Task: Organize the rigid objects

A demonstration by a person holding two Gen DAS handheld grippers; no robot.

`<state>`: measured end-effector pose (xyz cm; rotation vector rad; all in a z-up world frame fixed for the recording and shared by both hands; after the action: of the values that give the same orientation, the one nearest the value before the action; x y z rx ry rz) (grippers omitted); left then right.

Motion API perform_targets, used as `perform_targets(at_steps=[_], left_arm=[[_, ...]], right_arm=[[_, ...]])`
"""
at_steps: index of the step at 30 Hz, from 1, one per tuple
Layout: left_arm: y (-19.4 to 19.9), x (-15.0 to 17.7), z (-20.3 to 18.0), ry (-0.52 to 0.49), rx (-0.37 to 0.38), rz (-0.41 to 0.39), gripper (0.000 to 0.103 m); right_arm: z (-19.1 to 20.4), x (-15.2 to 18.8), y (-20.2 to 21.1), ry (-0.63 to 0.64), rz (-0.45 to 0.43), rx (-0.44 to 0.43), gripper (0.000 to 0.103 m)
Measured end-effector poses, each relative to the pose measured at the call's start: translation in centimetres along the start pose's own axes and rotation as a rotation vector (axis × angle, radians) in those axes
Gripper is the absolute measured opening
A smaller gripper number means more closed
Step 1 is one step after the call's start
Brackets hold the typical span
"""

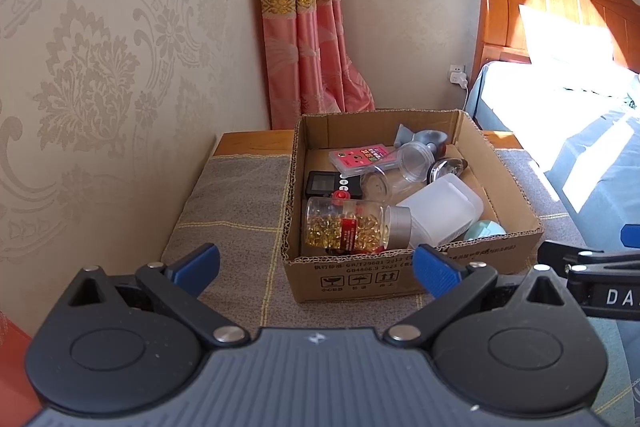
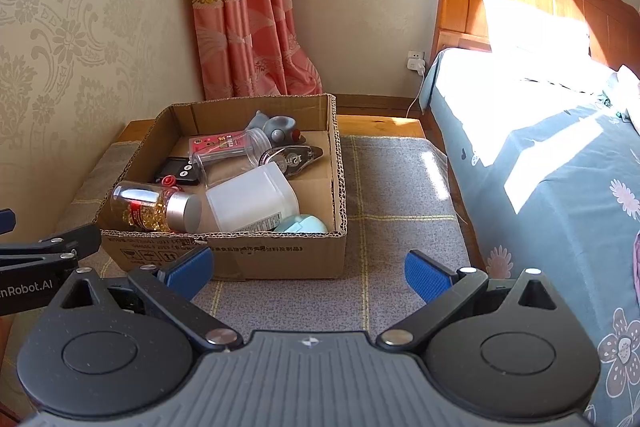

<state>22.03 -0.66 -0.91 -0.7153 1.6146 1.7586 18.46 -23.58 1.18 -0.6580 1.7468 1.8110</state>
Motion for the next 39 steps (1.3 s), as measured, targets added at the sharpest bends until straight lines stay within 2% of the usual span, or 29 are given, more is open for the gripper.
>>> perform_targets(at_steps=[39], left_arm=[[0.20, -0.09, -0.30, -0.002, -0.004, 0.013, 0.102]], right_arm=[[-0.12, -0.15, 0.12, 0.004, -0.016, 0.011, 0.103]])
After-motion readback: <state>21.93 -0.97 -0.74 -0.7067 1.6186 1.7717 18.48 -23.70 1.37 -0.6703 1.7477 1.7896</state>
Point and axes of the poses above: each gripper's, at about its wrist camera, not at the fingertips, and y roughly against the way its jaws point, z to its left, x to its underside, the point moved 6 cm from there along -y, roughly the way its jaws point, and after that the axes turned 3 degrees about -x, right-handed, at the moved point
